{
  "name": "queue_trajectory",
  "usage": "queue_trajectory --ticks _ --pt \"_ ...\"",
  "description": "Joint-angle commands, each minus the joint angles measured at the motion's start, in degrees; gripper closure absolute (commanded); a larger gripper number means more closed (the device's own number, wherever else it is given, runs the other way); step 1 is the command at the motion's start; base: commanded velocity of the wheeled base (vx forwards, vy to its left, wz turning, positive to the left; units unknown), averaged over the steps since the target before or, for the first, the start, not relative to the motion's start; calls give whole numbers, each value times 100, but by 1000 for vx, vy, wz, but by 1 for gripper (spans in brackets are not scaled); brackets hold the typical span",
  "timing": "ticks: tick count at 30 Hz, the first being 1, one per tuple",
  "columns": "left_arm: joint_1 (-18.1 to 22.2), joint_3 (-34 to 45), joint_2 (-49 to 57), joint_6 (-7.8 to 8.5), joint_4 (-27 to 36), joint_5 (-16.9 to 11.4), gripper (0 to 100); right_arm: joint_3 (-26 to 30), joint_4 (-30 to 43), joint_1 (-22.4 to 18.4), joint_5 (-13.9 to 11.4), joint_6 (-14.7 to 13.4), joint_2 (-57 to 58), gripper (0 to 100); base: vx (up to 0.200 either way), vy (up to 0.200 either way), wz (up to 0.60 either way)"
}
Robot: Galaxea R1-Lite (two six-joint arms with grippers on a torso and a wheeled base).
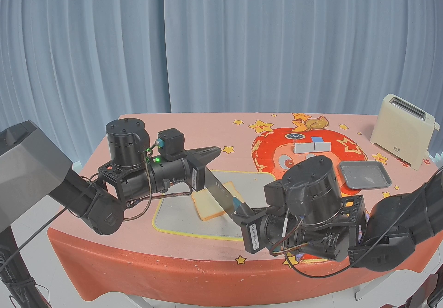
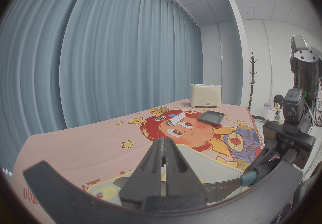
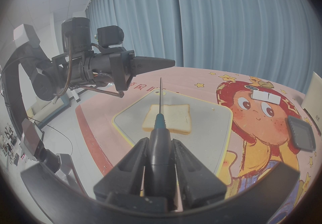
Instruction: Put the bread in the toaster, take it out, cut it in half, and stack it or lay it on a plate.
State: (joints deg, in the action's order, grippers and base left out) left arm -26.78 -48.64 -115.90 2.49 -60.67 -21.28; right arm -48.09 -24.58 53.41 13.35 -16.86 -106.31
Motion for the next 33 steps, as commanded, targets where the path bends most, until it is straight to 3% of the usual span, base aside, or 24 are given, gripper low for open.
queue_trajectory --ticks 1,33 --pt "-2 179 -30 6 -173 -16 100 2 5 -6 1 -2 -39 100 0 0 0" --pt "-38 206 -30 -20 -182 -25 100 -16 5 -32 27 -37 -109 100 0 0 0"
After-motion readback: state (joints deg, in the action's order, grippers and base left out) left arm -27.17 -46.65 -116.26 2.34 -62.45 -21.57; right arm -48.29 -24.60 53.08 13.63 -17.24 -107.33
